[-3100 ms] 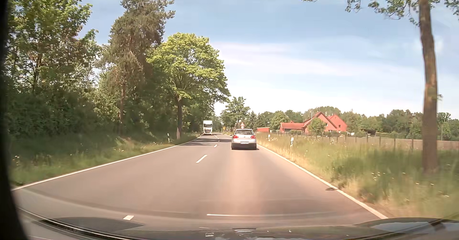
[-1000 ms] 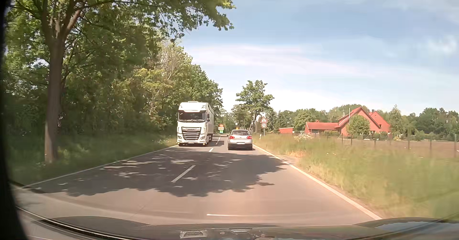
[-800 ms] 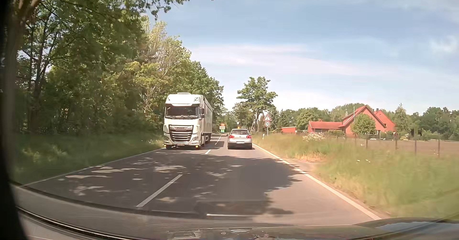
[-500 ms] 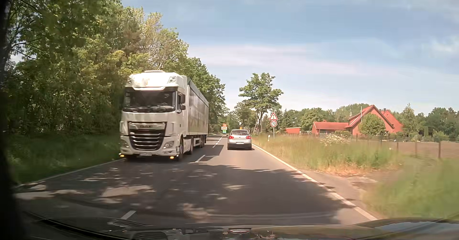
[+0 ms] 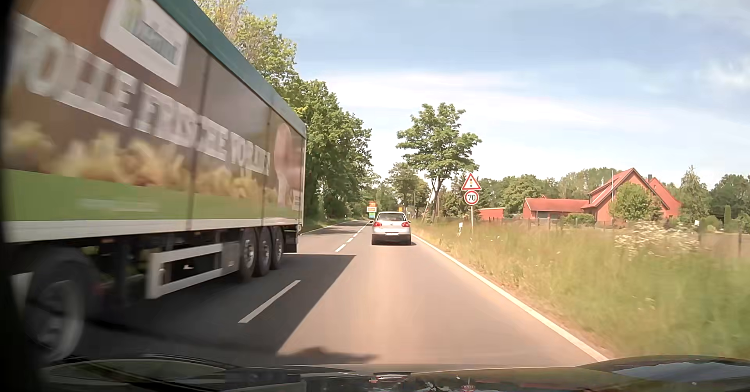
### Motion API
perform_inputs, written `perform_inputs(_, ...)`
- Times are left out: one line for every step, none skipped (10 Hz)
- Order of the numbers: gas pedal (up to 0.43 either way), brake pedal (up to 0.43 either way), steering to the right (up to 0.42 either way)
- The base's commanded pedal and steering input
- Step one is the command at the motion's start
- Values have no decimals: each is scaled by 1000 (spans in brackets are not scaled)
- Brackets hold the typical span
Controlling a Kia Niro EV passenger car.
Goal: Follow the waypoints while adhering to traffic rules and regulations
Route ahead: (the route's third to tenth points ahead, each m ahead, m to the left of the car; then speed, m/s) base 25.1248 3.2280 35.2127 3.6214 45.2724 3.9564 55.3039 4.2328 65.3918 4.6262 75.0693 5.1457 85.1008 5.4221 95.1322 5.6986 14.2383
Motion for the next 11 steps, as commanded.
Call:
perform_inputs(189, 0, -10)
perform_inputs(189, 0, -10)
perform_inputs(189, 0, -10)
perform_inputs(189, 0, -10)
perform_inputs(189, 0, -9)
perform_inputs(189, 0, -10)
perform_inputs(189, 0, -9)
perform_inputs(189, 0, -10)
perform_inputs(189, 0, -9)
perform_inputs(189, 0, -9)
perform_inputs(177, 0, -9)
